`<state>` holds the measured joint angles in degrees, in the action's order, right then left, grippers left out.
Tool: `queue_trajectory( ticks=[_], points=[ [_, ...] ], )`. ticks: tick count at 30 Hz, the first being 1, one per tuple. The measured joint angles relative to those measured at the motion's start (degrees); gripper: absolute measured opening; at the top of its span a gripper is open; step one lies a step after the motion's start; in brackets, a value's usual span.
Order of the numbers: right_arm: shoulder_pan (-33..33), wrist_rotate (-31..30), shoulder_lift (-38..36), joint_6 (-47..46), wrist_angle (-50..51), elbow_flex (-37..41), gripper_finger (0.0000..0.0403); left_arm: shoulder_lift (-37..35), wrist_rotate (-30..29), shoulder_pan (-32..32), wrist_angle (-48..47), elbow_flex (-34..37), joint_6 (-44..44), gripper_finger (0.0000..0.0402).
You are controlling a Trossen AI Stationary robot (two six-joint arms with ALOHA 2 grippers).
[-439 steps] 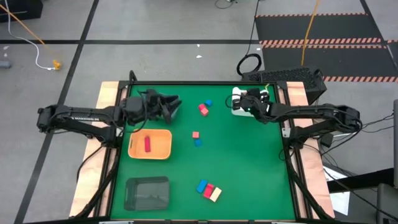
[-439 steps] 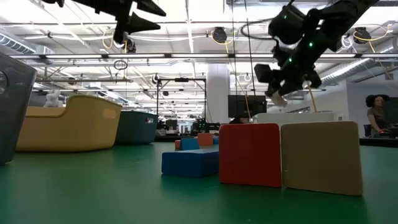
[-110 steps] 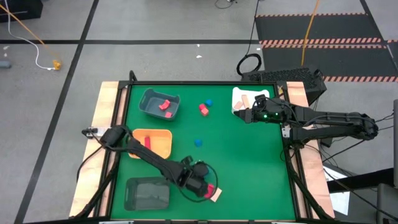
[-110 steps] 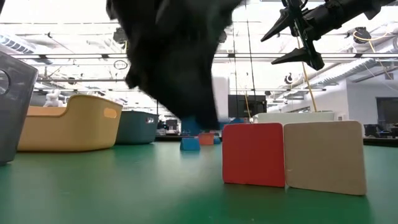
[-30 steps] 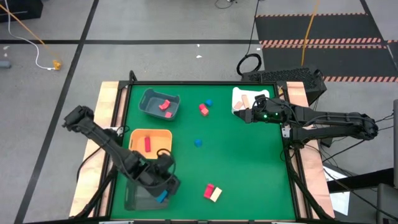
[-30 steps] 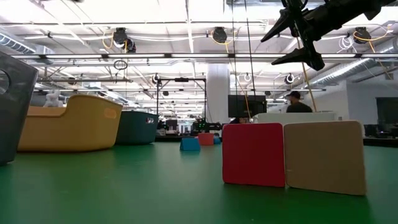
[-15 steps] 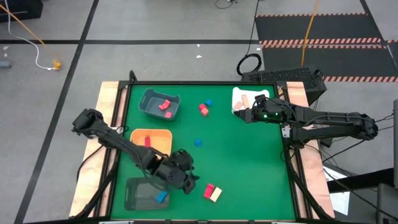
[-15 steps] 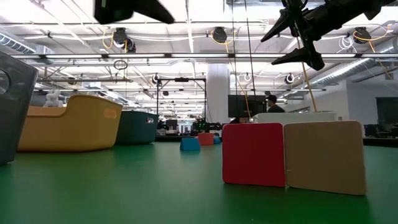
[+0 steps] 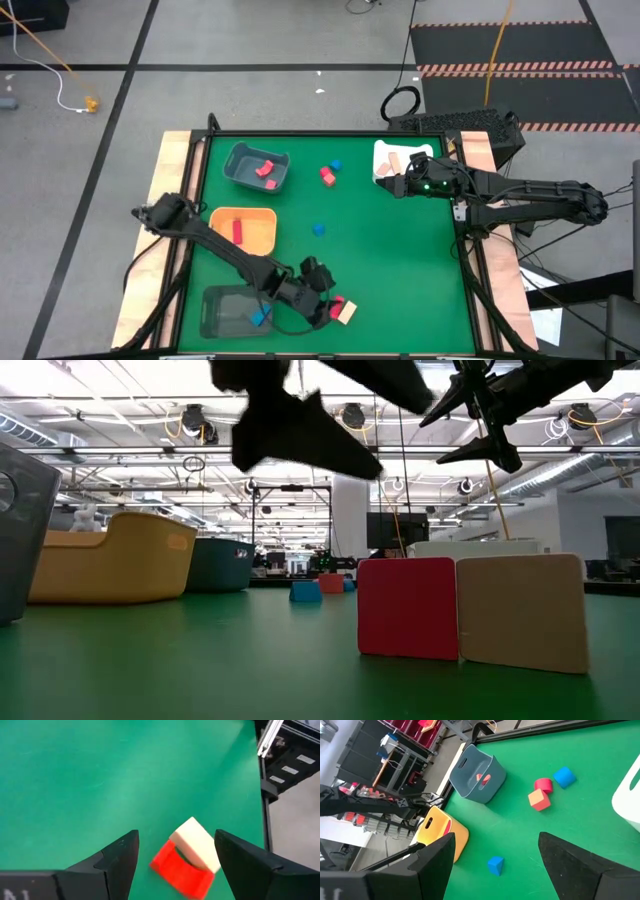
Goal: Sort & place blocks by color
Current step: Put the bottom red block into the yellow bin
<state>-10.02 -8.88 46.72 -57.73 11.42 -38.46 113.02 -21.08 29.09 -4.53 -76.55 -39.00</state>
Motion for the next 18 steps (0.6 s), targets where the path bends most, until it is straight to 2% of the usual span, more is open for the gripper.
queue_trajectory(
  ticks=[5,11,18],
  points=[
    [-0.01,0.01,0.02,-0.05,0.01,0.00,0.0279,4.06,0.16,-0.12,1.46,0.00,3.15,0.0244],
    [0.00,0.00,0.00,0.06,0.00,0.00,0.0279,5.22,0.02,-0.31,-0.76,0.11,13.39,0.0234],
    [-0.02,0.00,0.00,-0.02,0.00,-0.02,0.0279,5.22,6.34,-1.32,-1.16,1.09,17.77,0.0222]
  ],
)
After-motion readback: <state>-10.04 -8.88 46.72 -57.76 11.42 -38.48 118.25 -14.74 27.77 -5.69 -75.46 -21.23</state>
